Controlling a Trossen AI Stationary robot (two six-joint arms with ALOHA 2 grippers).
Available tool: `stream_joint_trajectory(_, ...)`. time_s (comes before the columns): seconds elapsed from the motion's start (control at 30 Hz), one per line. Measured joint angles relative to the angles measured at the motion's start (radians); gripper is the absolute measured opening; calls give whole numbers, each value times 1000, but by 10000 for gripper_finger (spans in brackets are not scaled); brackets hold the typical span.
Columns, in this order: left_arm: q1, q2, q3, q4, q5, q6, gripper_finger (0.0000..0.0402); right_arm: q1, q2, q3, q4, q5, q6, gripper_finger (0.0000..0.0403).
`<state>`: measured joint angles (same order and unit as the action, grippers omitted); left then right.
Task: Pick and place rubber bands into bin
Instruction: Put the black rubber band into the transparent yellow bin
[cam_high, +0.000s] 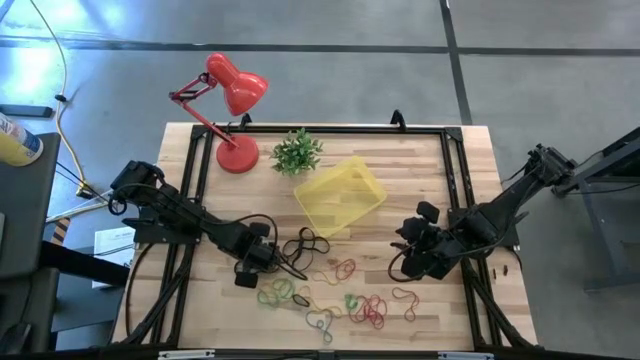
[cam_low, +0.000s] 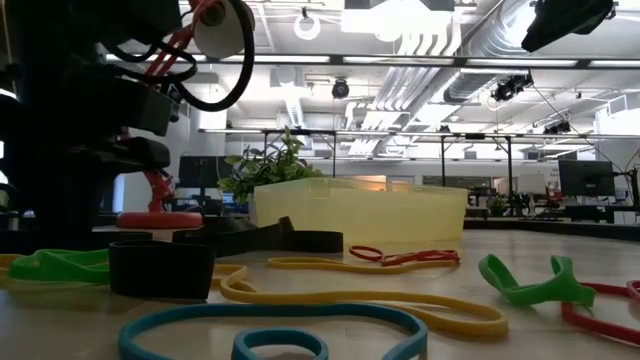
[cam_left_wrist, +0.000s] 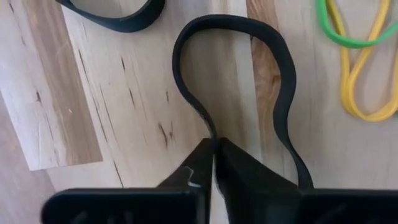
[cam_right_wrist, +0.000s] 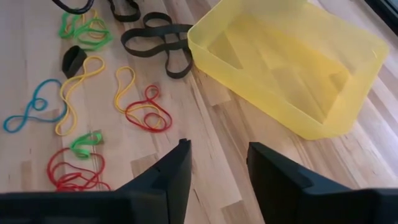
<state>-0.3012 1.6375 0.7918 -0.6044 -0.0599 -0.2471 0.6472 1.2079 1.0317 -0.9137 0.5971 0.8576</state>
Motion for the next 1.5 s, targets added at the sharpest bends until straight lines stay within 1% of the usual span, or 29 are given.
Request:
stream_joint_trajectory(0.1, 0, 0, 0, 0, -7, 3, 12, 0, 0, 0, -4, 5, 1, 136)
stream_joint_trajectory(0.2, 0, -15, 10, -11, -12, 4, 3, 0, 0, 0, -4, 7, 1, 133)
stream_joint_trajectory(0.3, 1, -38, 43, -68, -42, 12, 2, 0, 0, 0, -5, 8, 5, 133)
stream_joint_trajectory(0.4, 1, -89, 120, -124, -103, 43, 1, 0, 0, 0, -5, 16, 6, 133)
stream_joint_trajectory(0.47, 1, -111, 172, -193, -141, 80, 1, 0, 0, 0, -5, 27, 6, 133)
stream_joint_trajectory(0.63, 23, -156, 360, -314, -268, 174, 0, 0, 0, 0, -5, 50, 6, 133)
stream_joint_trajectory(0.77, 84, -162, 494, -316, -392, 306, 0, 0, 0, 0, -6, 63, 6, 133)
stream_joint_trajectory(0.83, 136, -163, 536, -293, -429, 383, 0, 0, 0, 0, -6, 84, 6, 133)
stream_joint_trajectory(0.9, 200, -162, 548, -217, -429, 460, 0, 0, 0, 0, -1, 97, 6, 133)
stream_joint_trajectory(1.0, 302, -162, 549, -122, -396, 538, 0, 0, 0, 0, 8, 100, 6, 133)
stream_joint_trajectory(1.13, 424, -142, 549, -44, -335, 602, 0, 0, 0, 0, 17, 107, 22, 133)
stream_joint_trajectory(1.23, 493, -108, 548, -11, -270, 625, 0, 0, 0, 0, 19, 125, 25, 133)
stream_joint_trajectory(1.33, 524, -58, 549, 44, -198, 635, 0, 0, 0, 0, 20, 140, 25, 133)
stream_joint_trajectory(1.5, 523, 42, 549, 134, -141, 636, 0, -1, 0, 0, 22, 169, 29, 133)
